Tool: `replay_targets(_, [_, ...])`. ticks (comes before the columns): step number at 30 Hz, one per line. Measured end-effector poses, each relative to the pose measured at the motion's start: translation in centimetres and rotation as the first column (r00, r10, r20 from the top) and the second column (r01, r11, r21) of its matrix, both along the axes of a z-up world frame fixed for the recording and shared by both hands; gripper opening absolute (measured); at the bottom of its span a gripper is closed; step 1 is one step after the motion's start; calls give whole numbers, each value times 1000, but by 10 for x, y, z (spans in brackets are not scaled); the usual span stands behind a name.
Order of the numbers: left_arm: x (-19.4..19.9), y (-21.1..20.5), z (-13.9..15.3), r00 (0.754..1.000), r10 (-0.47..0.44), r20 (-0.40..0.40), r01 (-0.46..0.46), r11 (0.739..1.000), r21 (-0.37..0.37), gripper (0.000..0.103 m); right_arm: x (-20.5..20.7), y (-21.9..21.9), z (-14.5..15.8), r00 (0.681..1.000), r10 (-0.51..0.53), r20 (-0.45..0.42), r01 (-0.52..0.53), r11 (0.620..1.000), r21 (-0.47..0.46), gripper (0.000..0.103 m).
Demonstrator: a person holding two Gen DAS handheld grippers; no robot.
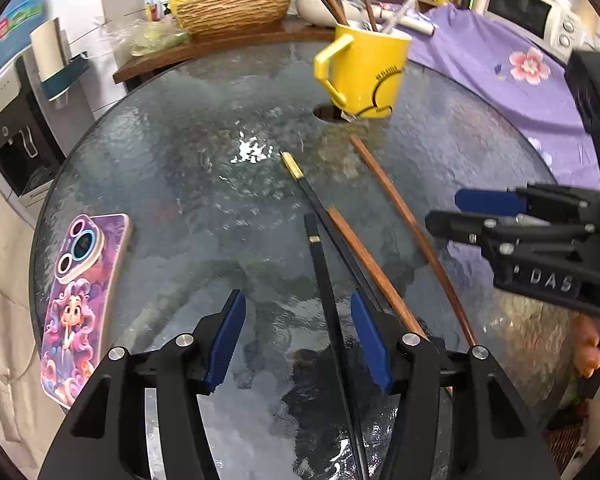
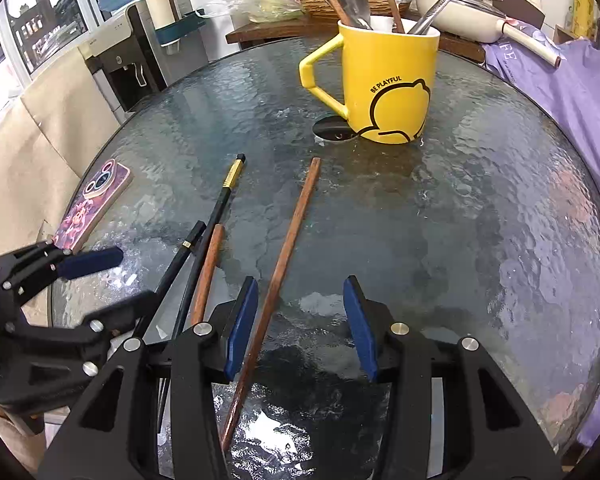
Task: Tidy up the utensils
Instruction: 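Grasp a black chopstick with the left gripper while the right grasps a wooden chopstick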
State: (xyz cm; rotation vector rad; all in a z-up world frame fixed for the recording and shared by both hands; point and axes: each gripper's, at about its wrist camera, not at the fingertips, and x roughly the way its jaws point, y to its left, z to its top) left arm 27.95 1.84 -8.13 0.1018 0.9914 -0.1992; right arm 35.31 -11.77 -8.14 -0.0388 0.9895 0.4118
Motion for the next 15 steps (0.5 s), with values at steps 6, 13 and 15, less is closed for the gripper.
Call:
replay_targets(6, [6,-5,-8,1000,-7,-27,8,1000,13,44,0,-1,2,1000,7,-1,-7,1000,-1,45])
replay_targets(13, [17,-11,-10,999,-20,-34,21,999,35,39,9,10,3,999,46,-11,-46,998,-51,45])
replay_targets(15, [21,-12,-10,999,-27,-37,29,999,35,35,16,13,0,998,56,-40,-58,997,-55,45])
